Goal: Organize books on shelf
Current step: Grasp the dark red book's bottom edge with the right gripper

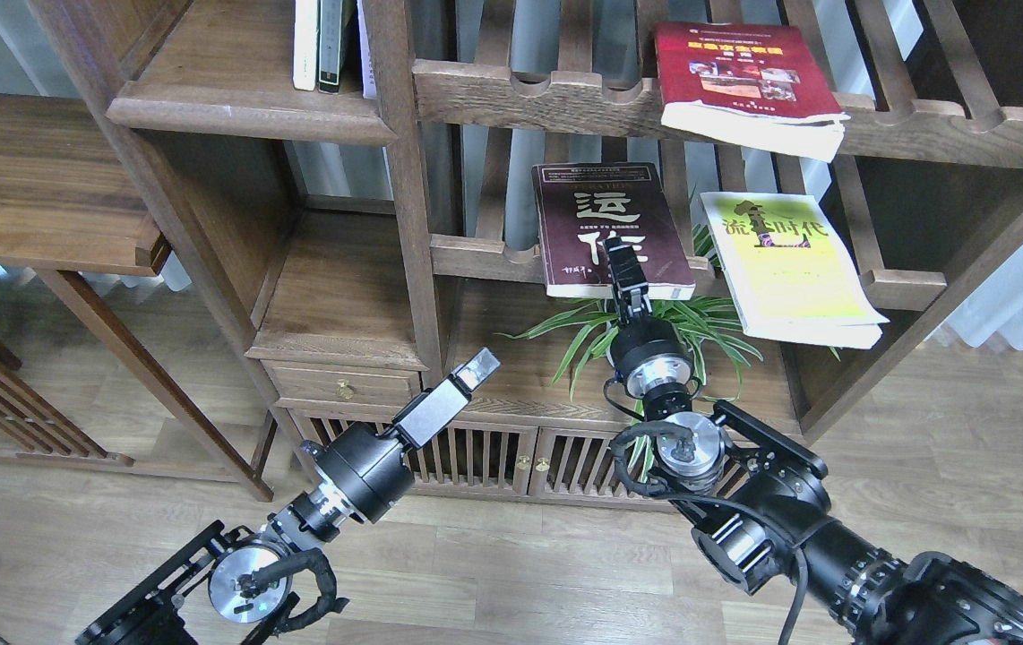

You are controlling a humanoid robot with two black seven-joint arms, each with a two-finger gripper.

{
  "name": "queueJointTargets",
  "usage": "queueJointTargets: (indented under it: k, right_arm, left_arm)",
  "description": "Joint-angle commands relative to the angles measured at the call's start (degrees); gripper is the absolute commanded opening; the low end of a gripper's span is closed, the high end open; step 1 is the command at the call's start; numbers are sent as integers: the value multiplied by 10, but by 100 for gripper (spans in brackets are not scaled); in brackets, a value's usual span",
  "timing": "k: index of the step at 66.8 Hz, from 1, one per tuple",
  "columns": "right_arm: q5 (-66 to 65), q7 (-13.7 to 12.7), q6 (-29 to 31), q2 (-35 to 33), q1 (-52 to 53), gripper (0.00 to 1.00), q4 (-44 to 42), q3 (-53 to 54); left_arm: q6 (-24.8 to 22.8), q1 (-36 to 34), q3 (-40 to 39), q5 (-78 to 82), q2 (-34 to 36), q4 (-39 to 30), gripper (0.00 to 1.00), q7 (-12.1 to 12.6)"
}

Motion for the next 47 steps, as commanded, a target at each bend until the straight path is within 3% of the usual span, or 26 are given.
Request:
queueJointTargets:
  k: [1,34,43,47]
  right_arm:
    - [0,0,-1,0,0,88,0,0]
    - [-1,0,-2,0,12,82,-32,-2]
    - [4,0,-10,0,15,51,-39,1]
    - [11,0,-9,0,17,43,-38,1]
  left_arm:
    - [0,0,-2,0,0,-2,100,-1]
    - [0,2,-3,1,0,1,100,-2]
    - [0,2,-3,1,0,2,100,-2]
    - [0,2,-3,1,0,2,100,-2]
